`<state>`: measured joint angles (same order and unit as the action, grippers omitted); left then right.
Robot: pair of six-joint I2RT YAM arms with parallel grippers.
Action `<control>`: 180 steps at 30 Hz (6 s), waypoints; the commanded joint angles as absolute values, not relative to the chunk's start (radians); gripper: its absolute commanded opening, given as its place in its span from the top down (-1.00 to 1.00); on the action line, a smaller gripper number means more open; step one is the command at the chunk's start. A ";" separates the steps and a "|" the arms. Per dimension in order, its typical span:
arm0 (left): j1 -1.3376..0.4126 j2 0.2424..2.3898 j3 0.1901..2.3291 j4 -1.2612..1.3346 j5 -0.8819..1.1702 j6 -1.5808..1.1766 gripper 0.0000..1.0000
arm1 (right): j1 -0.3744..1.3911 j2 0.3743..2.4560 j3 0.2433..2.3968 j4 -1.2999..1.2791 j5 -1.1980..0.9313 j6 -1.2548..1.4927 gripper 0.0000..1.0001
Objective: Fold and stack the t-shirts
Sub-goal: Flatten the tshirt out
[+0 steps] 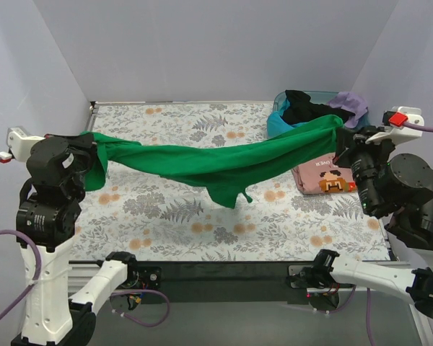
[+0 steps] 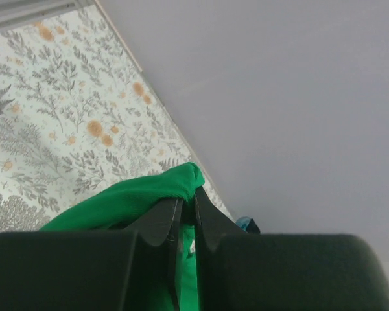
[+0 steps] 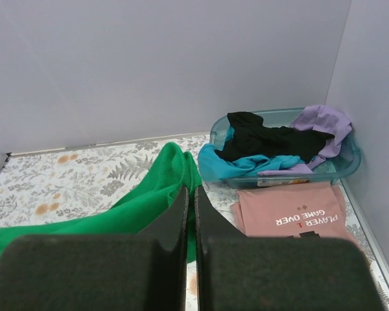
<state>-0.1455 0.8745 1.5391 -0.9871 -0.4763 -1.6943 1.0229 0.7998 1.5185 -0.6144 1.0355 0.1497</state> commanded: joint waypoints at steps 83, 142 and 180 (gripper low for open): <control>-0.413 1.787 1.077 -0.606 -0.219 -1.612 1.00 | 0.304 1.658 1.013 -0.074 0.087 0.235 0.97; -0.049 2.252 2.408 -0.771 -0.340 -1.201 -0.96 | 0.284 1.815 1.595 -0.304 -0.063 0.222 -0.97; -0.048 2.193 1.615 -0.514 -0.196 -1.250 -0.97 | 0.333 2.160 1.586 -0.267 -0.030 0.163 -0.97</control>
<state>-0.0547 2.1330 1.5723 -0.4706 -0.1802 -1.2720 0.3542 2.0949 1.5135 -0.2802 -0.0044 0.1802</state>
